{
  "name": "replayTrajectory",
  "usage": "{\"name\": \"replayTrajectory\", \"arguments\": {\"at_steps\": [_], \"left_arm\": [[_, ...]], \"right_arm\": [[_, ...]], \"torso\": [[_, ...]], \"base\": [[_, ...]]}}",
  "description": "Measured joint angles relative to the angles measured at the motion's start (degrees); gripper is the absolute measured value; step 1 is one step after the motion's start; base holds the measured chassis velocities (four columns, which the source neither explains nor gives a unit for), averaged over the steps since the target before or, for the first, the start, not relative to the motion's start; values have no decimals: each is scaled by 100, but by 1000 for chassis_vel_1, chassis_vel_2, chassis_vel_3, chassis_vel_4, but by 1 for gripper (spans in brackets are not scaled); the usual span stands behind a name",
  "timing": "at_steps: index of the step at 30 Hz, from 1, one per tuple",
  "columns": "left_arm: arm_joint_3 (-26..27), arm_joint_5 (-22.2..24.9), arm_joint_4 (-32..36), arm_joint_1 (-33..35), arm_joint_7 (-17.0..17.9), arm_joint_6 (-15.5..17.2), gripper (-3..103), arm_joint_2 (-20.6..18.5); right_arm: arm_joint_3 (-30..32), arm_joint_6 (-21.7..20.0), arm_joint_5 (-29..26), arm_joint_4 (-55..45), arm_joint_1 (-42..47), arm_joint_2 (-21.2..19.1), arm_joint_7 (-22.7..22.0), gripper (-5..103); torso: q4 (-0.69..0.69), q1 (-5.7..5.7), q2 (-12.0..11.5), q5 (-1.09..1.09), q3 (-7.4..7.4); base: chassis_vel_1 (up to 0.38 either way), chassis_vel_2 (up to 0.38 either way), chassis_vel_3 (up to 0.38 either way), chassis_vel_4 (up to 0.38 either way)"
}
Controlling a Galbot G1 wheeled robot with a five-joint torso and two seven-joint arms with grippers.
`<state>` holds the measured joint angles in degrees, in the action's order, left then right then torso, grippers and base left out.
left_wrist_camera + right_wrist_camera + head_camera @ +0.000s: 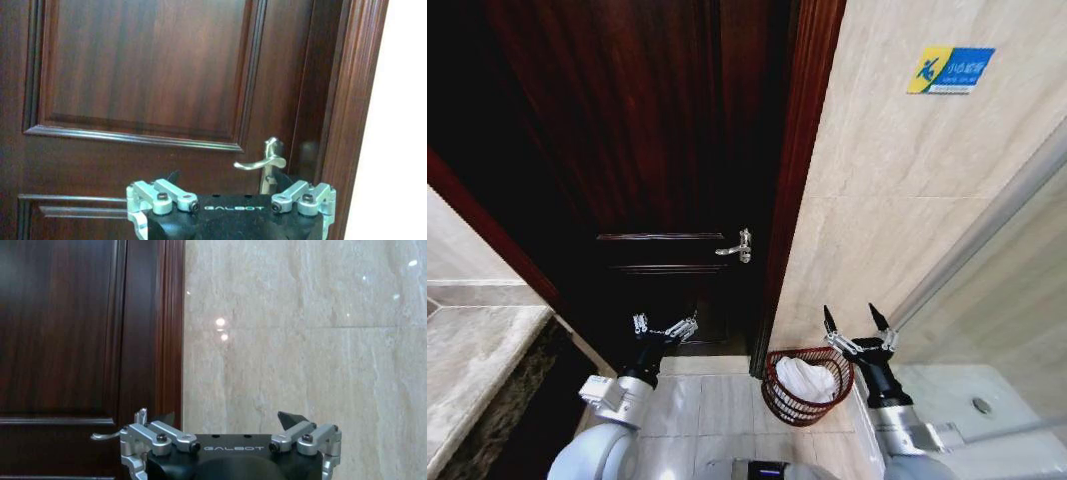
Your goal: Discard the used towel into the hamper.
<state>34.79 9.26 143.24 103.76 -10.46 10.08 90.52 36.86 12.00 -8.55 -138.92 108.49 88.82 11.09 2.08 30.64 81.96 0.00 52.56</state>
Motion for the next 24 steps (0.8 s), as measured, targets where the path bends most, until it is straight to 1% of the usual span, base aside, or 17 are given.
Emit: {"name": "replayTrajectory", "arguments": {"at_steps": [5,24], "left_arm": [[0,0,0,0,0,0,97,0],[0,0,0,0,0,0,97,0]], "right_arm": [[4,71,33,6,-6,12,61,100],[6,76,71,51,-27,-9,104,100]], "torso": [[0,0,0,0,0],[0,0,0,0,0]], "base": [[0,0,0,0],[0,0,0,0]]}}
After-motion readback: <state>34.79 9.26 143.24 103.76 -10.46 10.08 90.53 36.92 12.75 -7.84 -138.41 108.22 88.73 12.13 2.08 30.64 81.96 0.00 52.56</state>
